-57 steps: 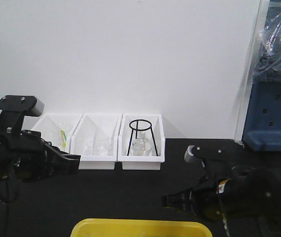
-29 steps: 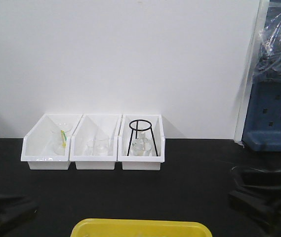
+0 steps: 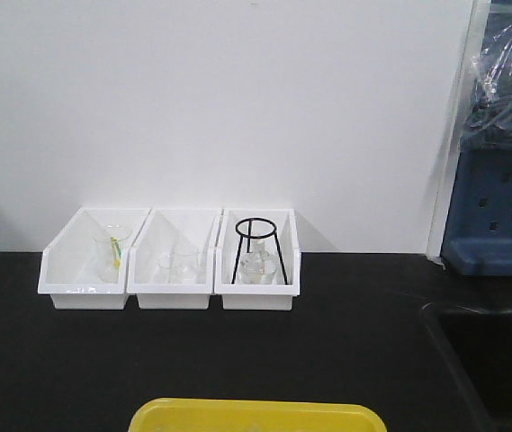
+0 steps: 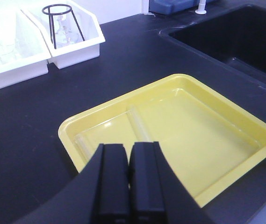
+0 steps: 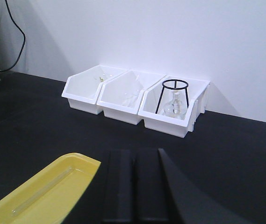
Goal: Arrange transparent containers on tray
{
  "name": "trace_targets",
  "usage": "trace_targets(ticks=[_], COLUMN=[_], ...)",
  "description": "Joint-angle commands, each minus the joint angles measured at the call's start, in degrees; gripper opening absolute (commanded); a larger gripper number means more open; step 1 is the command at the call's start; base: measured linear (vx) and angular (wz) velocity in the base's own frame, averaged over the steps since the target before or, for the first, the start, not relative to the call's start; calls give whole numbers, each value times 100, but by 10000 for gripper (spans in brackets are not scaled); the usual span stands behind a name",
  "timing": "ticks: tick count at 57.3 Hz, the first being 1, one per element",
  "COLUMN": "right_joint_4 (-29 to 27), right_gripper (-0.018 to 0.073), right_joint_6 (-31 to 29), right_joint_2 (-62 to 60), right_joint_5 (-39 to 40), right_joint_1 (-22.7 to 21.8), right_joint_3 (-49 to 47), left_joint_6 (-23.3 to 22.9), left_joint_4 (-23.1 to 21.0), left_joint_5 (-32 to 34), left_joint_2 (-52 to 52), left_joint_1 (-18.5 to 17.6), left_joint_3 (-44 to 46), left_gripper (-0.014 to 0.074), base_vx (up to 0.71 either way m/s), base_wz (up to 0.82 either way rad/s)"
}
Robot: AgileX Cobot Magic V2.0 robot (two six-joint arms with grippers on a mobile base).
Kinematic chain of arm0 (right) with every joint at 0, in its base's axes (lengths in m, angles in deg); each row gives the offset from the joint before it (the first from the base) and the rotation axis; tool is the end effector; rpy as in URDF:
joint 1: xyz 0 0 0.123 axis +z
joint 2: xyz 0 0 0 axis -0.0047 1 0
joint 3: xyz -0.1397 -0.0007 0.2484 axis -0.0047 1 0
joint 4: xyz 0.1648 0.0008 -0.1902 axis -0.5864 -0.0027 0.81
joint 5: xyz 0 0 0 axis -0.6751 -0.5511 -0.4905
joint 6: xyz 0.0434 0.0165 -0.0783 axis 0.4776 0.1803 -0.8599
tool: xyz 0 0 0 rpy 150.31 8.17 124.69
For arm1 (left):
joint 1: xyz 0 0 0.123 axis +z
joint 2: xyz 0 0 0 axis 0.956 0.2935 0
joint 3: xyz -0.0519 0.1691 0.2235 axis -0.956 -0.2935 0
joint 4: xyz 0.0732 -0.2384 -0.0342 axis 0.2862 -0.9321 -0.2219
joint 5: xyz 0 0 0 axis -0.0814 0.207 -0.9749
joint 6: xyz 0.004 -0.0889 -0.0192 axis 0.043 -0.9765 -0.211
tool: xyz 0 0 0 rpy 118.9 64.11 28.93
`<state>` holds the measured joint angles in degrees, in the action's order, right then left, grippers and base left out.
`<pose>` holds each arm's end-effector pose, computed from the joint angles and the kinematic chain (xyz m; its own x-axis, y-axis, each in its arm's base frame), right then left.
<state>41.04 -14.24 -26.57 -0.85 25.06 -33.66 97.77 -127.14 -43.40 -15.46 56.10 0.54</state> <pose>0.0890 0.0483 0.3208 -0.1116 -0.0331 -0.9932 -0.4804 0.8767 0.0247 0.0881 -0.0553 0.2966 -0.3309 0.1091 -0.9373 0.5489 0.8302 -0.0971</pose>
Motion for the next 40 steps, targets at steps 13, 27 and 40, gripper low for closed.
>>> trace_targets(ticks=[13,27,40], right_joint_4=[34,34,34], right_gripper=[-13,-13,-13], right_joint_6=[-48,-48,-48], right_joint_2=[20,20,20], right_joint_5=[480,480,480], right_joint_1=[-10,-10,-10], right_joint_3=[-161,-161,-161], left_joint_6=[-26,-26,-249], left_joint_4=[-203,-203,161], left_joint_5=[342,342,480], left_joint_2=[1,1,-90], left_joint_1=[-35,-35,-35], left_joint_3=[171,171,171], left_gripper=[-1,0,-1], base_vx=[0,0,0], base_wz=[0,0,0])
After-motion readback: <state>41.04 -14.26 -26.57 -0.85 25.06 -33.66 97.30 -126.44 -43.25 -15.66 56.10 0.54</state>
